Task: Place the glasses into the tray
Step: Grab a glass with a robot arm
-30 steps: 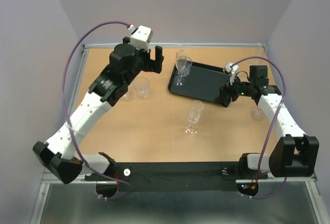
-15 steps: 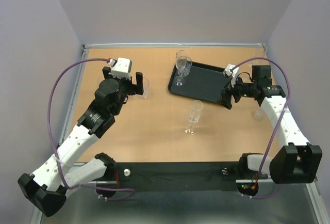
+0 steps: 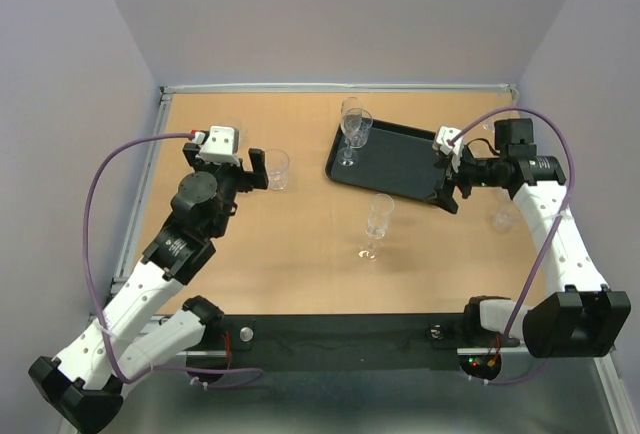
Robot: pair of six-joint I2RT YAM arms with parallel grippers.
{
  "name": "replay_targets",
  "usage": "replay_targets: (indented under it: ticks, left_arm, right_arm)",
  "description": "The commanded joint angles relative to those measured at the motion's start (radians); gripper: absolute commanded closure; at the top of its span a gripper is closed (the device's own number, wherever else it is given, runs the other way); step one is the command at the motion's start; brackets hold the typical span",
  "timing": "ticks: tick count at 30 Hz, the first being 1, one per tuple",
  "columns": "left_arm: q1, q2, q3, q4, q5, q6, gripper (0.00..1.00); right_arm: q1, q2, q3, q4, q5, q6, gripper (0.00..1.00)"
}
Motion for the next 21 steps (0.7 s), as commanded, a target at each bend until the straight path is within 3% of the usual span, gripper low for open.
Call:
replay_targets:
  ticks: [1,11,15,21]
  left_arm:
    - [0.005,-0.025,-0.011,0.076,-0.035,0.003,0.01]
    - [0.007,-0.034,-0.015,0.079,-0.022,0.000,0.01]
    - [0.005,-0.035,-0.017,0.079,-0.021,0.002,0.01]
    - [0.005,-0.040,-0.019,0.081,-0.025,0.002,0.01]
  right_arm:
    - [-0.007,-0.033,0.050,-0.092,-0.073,-0.089,0.00]
    - [-0.007,-0.037,0.042,-0.188,-0.145,-0.197,0.00]
    - [-0.007,-0.034,0.039,-0.256,-0.191,-0.309,0.00]
    - [-0.005,-0.004,0.055,-0.261,-0.242,-0.323,0.00]
